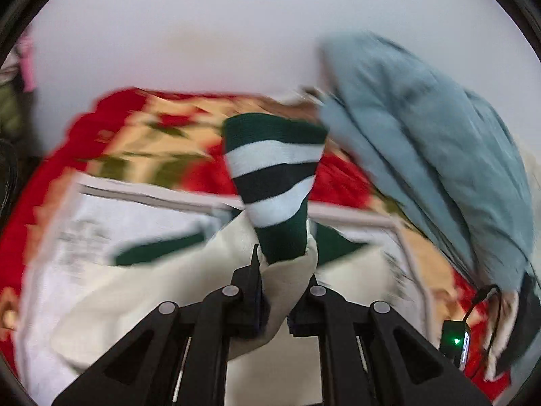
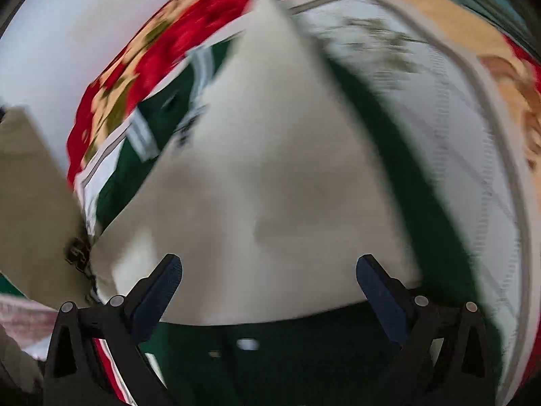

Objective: Fold large clothes
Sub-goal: 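Fold the numbered-patch sleeve across the jacket body and release with the left tool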

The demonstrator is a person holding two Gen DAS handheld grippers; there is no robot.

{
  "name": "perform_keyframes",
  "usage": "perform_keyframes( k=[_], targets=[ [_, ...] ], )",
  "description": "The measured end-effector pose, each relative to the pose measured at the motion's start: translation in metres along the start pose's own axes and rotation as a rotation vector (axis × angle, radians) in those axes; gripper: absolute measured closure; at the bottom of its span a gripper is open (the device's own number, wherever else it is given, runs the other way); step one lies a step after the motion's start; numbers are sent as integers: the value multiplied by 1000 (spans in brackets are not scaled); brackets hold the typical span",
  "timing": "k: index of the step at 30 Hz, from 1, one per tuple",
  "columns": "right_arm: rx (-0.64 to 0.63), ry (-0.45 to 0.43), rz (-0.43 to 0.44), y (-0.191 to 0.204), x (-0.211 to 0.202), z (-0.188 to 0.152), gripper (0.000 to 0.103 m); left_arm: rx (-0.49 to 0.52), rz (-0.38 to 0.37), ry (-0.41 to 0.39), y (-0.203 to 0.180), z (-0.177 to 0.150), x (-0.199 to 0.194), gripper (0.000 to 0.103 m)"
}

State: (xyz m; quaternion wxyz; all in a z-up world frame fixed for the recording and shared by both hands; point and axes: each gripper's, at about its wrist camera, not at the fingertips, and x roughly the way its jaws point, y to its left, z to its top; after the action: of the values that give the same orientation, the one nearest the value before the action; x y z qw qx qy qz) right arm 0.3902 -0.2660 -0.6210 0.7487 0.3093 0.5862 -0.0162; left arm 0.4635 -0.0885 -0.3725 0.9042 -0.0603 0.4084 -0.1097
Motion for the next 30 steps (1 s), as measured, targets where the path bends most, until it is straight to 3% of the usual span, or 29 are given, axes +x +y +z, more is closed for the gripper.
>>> perform_keyframes(
  k=[3,7,10,11,12,13,14,20,23,28,29,30],
  targets=[
    [44,-10,4,-38,-9,6,0,52,-37,114,-60,-23,53,96],
    [75,-13,-61,-84,-23,15,0,106,-1,289,-101,-56,104,93],
    [90,-11,-73,-105,-30,16,0,131,26,316,-108,-71,106,89],
    [92,-10,-77,-112,-32,17,0,134,22,319,-106,-72,105,77],
    [94,-8,-76,-117,-35,17,0,131,0,327,-105,-75,104,40],
    [96,-6,-71,-122,-37,18,0,117,-33,335,-101,-75,99,14],
    [94,-4,-66,-126,-40,18,0,102,-45,335,-94,-74,97,0],
    [84,13,-29,-138,-61,20,0,-22,-35,335,-62,-75,68,0],
    [20,59,-50,-131,-60,15,0,-59,72,311,-33,-81,48,0],
    [-216,202,-203,-103,-11,15,2,-83,310,298,23,-113,10,0],
    [-255,220,-217,-98,-2,14,9,-78,348,302,33,-121,7,0],
    [-290,232,-233,-93,10,17,43,-73,397,311,43,-130,4,0]
  ],
)
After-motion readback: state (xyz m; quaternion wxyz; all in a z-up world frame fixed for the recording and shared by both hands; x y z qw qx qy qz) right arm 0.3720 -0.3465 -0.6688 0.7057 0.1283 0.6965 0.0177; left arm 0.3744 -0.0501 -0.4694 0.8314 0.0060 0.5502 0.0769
